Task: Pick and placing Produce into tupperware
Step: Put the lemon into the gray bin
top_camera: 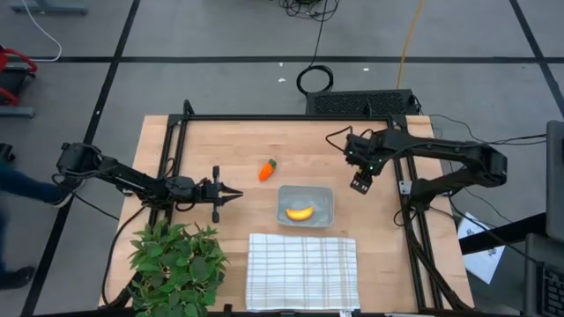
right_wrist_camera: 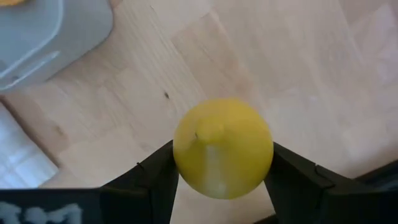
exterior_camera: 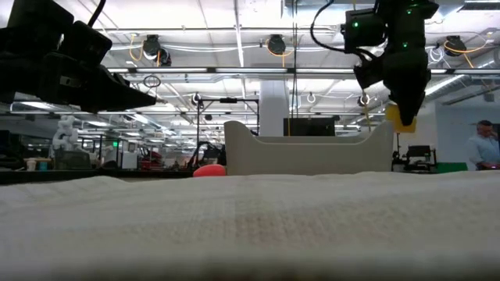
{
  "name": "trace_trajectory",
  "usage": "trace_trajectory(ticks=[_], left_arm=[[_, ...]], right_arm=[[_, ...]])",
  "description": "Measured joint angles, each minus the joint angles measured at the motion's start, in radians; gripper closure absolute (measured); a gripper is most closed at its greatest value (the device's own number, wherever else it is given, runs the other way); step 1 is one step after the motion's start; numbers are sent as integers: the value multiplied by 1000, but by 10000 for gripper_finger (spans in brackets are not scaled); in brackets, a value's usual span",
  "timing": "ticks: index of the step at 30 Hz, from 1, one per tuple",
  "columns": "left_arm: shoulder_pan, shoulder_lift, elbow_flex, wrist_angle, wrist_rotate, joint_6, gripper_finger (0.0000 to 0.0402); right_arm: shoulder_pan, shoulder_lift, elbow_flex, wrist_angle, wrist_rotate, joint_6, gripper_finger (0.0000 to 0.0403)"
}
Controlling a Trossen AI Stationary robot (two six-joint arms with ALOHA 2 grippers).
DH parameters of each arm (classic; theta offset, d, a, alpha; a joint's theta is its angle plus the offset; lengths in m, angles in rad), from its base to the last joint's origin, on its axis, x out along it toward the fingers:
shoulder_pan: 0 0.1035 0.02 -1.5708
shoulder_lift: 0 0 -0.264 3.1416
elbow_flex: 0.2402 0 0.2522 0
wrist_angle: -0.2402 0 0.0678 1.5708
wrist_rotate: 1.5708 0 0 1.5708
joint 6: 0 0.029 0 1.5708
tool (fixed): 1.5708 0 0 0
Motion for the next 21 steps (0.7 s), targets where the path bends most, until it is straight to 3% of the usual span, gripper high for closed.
trace_trajectory(ticks=[10,21], left_arm=[[0,0,0,0,0,-2,369],[0,0,0,0,0,-6,369]], right_arm=[[0,-134,-21,82,-1,-17,207],[8,-244,-186,243,-6,-27,209]])
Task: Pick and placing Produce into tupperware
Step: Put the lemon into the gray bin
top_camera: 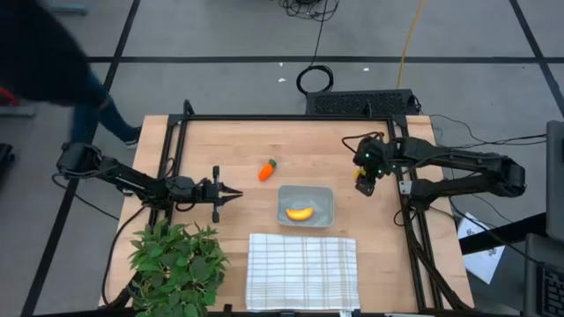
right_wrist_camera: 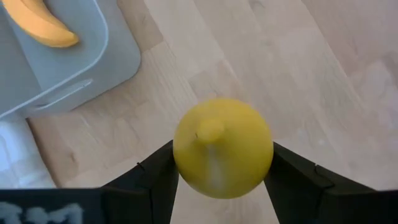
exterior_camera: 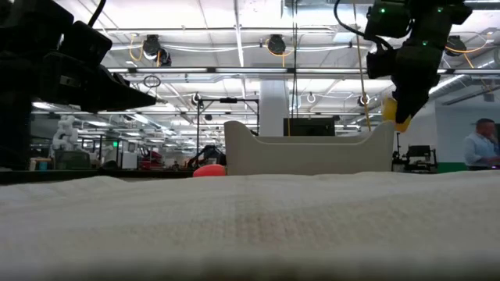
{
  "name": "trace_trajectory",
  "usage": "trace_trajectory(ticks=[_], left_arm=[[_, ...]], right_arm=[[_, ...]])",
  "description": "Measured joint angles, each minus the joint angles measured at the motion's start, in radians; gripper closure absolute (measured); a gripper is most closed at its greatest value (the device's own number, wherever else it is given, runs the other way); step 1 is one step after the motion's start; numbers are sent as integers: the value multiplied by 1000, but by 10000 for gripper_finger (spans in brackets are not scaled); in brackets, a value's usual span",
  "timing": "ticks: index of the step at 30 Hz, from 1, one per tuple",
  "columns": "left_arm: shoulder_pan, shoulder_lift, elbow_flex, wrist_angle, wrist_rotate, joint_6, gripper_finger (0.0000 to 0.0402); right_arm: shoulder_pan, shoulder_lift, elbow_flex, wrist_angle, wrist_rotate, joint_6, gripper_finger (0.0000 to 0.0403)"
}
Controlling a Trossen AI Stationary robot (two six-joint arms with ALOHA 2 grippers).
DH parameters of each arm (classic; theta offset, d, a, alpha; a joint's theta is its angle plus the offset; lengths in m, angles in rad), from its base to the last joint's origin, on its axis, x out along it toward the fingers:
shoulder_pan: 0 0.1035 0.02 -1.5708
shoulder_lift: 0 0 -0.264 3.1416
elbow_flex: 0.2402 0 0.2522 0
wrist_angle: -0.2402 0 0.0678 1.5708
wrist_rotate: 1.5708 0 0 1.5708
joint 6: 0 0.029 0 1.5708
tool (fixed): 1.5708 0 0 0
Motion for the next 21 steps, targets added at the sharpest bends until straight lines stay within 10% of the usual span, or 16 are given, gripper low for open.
trace_trajectory(ticks=[21], left_arm=[[0,0,0,0,0,-28,369]], right_arm=[[12,-104,-28,303,-52,-173,209]])
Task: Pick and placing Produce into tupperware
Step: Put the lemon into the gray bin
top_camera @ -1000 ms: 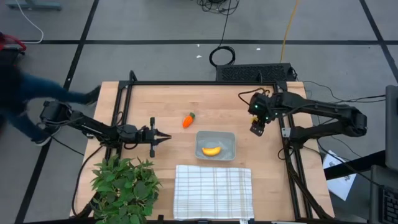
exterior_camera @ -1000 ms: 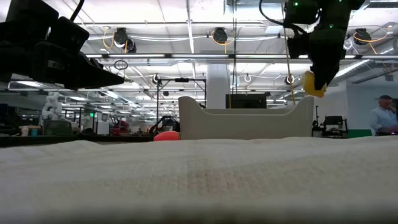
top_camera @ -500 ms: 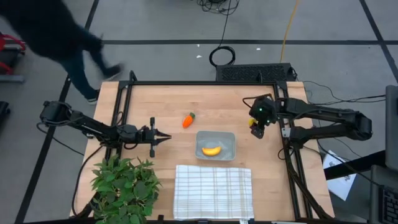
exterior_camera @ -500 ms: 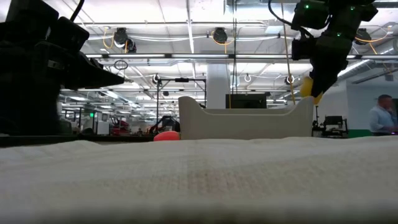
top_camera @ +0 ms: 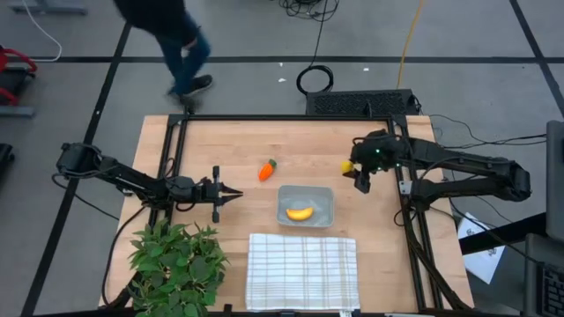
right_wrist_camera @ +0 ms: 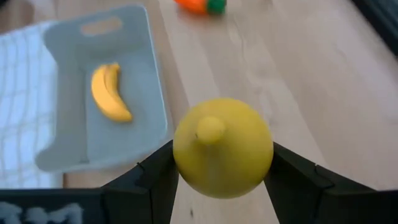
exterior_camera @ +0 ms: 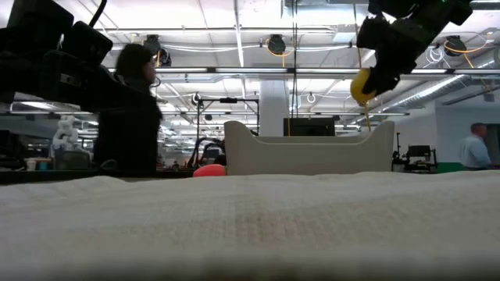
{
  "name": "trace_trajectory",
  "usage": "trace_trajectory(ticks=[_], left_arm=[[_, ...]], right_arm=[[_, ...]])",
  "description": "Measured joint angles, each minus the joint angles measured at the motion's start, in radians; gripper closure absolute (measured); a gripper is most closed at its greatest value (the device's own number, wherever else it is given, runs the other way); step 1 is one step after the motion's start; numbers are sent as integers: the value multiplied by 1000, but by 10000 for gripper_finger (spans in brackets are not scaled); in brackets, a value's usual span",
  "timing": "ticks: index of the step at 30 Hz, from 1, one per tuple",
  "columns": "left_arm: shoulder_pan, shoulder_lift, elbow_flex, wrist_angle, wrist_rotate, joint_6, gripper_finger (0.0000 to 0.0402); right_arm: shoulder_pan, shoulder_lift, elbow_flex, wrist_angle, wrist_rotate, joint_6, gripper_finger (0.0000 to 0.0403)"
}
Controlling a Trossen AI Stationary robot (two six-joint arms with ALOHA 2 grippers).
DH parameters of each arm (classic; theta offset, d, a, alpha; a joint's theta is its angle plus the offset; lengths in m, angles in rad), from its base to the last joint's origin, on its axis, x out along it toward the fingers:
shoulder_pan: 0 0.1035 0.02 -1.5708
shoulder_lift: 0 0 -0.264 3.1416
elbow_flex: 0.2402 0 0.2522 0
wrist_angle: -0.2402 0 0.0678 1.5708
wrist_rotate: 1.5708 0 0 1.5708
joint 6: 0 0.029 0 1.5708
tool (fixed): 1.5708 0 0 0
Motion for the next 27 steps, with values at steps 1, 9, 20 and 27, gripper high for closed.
trace_trajectory(ticks=[1,9,20,27], left_arm=[[0,0,0,0,0,0,369],[0,0,0,0,0,0,369],[0,0,0,0,0,0,369],[0,0,0,0,0,0,369]], right_arm=[[0,-1,0,18,-2,-4,209],[0,0,0,98,-132,19,209],[26,118,148,-23,-157,29,209],[40,250,289,-149,-157,17,209]])
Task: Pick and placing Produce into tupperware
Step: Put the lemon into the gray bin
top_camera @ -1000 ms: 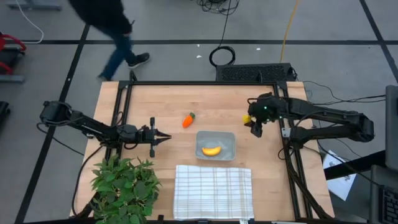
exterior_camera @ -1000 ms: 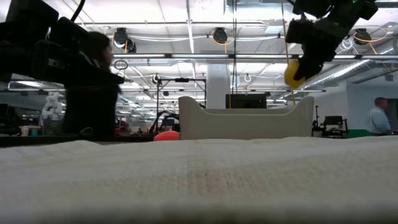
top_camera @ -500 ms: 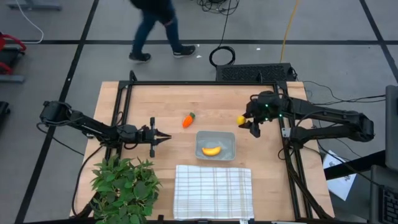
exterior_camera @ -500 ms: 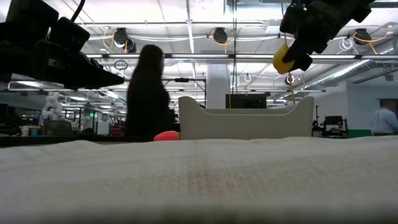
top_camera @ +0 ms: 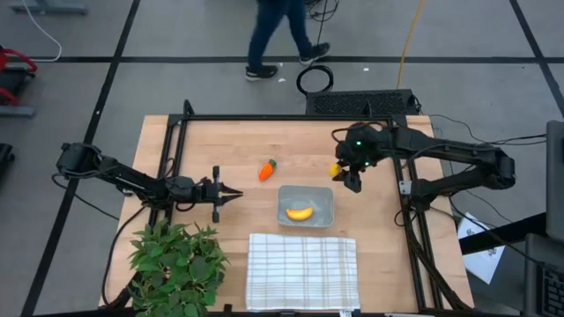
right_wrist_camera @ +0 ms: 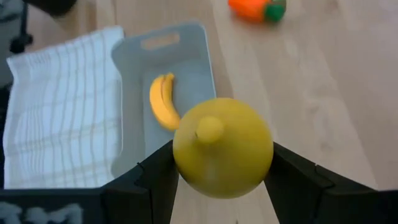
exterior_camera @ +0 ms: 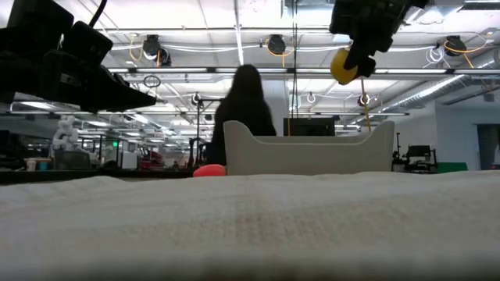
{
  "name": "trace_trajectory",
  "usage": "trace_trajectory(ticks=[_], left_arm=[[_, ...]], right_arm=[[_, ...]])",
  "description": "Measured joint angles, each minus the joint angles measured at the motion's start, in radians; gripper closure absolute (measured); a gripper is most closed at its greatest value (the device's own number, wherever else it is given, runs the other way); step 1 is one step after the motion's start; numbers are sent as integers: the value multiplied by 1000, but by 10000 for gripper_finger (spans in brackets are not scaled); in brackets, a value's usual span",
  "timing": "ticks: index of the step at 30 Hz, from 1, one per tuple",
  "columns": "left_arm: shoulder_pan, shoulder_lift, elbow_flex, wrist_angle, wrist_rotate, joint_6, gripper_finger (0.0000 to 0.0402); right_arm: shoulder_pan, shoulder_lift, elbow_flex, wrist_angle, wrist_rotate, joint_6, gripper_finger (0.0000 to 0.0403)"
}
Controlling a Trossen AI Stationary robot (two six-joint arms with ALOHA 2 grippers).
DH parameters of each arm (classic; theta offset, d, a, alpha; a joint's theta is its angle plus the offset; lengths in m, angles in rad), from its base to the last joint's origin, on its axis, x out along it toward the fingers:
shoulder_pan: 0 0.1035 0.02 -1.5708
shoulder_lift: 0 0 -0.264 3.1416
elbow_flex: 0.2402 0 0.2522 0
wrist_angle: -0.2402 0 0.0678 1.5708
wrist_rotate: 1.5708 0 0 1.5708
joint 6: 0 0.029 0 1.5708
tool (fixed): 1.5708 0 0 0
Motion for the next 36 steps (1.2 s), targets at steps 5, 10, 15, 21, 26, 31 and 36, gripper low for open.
trace_trajectory(ticks=[5,10,15,21,26,31,36], left_arm=[[0,0,0,0,0,0,369],[0,0,0,-1,0,0,369],[0,0,0,-2,0,0,369],[0,0,0,-2,0,0,369],[0,0,0,-2,0,0,369],[0,0,0,-1,0,0,369],[0,0,0,-2,1,0,369]], right_arm=[[7,105,83,-97,0,-23,209],[30,166,140,-103,-16,-51,209],[53,215,178,-110,-27,-64,209],[70,269,179,-93,-53,-66,209],[84,304,179,-37,-63,-85,209],[106,327,180,-32,-93,-104,209],[120,324,180,-21,-92,-99,209]])
